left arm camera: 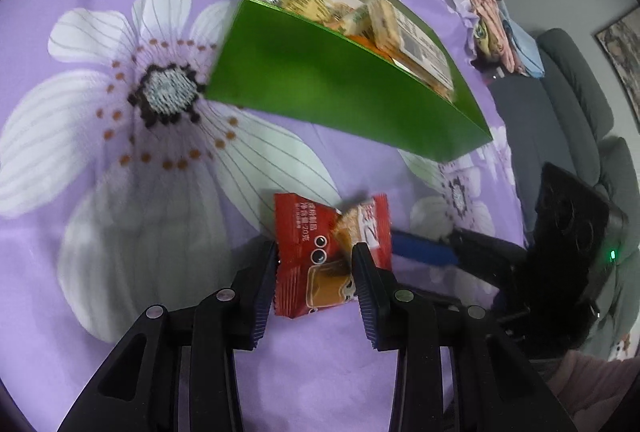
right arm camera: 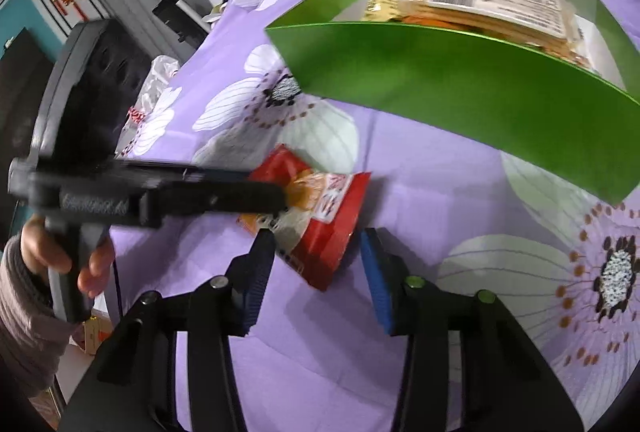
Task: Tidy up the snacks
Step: 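Grasp the red snack packet with the right gripper, then carry the red packet into the green box and open the right gripper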
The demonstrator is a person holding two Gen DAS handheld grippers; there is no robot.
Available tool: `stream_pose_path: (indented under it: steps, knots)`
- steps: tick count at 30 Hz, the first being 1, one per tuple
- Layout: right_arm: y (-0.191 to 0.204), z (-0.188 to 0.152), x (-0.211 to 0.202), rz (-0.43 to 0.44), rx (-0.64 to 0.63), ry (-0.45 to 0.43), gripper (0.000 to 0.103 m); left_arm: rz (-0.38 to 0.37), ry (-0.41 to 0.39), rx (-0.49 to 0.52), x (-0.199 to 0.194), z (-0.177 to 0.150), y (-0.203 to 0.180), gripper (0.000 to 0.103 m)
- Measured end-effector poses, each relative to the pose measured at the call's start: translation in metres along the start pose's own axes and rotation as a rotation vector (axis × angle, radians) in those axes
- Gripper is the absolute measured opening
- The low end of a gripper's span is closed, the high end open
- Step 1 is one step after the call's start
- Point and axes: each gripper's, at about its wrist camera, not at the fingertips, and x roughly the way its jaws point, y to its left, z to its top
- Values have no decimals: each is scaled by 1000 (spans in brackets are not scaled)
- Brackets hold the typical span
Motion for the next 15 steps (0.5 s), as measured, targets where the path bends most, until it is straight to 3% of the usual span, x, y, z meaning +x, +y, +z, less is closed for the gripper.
stream_pose_path:
  steps: [8, 15]
  knots:
    - [8, -3, 2, -37, -69, 0, 43, 83, -48, -8, 2, -4, -11, 37]
    - [8, -7, -3, -46, -114, -31, 22, 112, -74, -15, 4, -9, -16, 37]
